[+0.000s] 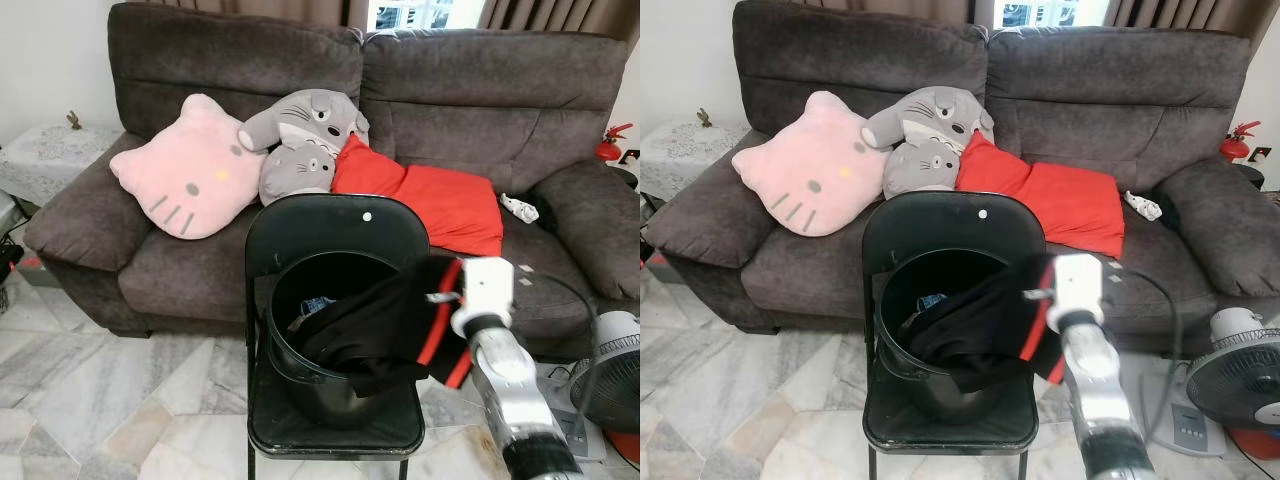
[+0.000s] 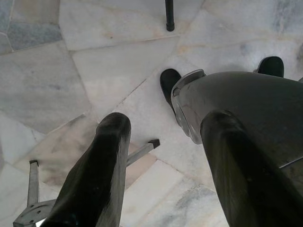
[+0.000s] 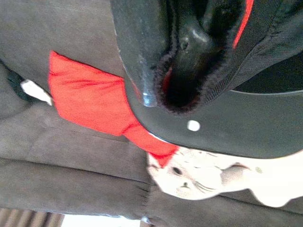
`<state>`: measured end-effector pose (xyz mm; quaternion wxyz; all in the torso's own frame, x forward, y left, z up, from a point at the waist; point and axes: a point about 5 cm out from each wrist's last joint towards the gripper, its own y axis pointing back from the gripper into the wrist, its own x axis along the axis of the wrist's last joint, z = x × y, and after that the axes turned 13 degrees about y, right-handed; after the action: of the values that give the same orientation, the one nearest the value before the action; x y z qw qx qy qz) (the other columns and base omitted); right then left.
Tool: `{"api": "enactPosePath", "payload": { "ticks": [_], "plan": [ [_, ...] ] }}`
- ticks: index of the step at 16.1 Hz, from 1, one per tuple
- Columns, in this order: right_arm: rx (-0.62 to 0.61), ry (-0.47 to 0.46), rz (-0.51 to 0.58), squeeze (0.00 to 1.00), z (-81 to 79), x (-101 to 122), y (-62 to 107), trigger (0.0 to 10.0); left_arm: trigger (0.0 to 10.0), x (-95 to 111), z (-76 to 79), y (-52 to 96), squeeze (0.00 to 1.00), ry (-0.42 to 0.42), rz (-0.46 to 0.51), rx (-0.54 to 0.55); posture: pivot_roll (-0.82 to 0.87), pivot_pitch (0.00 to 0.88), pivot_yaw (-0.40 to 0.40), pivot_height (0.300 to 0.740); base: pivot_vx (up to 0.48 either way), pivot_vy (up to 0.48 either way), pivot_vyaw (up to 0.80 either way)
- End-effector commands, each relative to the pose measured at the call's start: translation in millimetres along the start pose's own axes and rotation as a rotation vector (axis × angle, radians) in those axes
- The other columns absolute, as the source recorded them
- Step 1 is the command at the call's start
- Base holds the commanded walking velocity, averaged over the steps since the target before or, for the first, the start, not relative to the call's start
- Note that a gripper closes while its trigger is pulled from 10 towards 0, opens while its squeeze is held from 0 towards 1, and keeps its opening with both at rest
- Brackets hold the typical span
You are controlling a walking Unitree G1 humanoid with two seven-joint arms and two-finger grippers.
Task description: Hang hanger
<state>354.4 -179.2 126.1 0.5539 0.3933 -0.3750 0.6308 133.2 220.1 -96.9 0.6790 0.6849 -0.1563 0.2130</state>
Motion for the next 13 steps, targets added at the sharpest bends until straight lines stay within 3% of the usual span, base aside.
{"api": "enactPosePath", "payload": {
  "ticks": [1,8,13],
  "plan": [
    [0.075,0.006,0.025,0.00,-7.9,6,-4.3,0.0,10.0,-7,2.9,0.4,0.00,-0.002,-0.036,-0.006,-0.12,0.059,-0.003,0.740,0.000,0.000,0.00],
    [0.410,0.063,0.074,0.00,-48.6,6,-0.2,0.0,10.0,-8,2.6,0.5,0.00,-0.005,-0.038,-0.004,-0.12,0.062,0.000,0.740,0.000,0.000,0.00],
    [0.488,0.035,0.103,0.00,-50.2,4,6.3,0.0,10.0,-8,2.6,0.5,0.00,-0.010,-0.041,-0.003,-0.12,0.064,0.002,0.740,0.000,0.000,0.00]
  ]
}}
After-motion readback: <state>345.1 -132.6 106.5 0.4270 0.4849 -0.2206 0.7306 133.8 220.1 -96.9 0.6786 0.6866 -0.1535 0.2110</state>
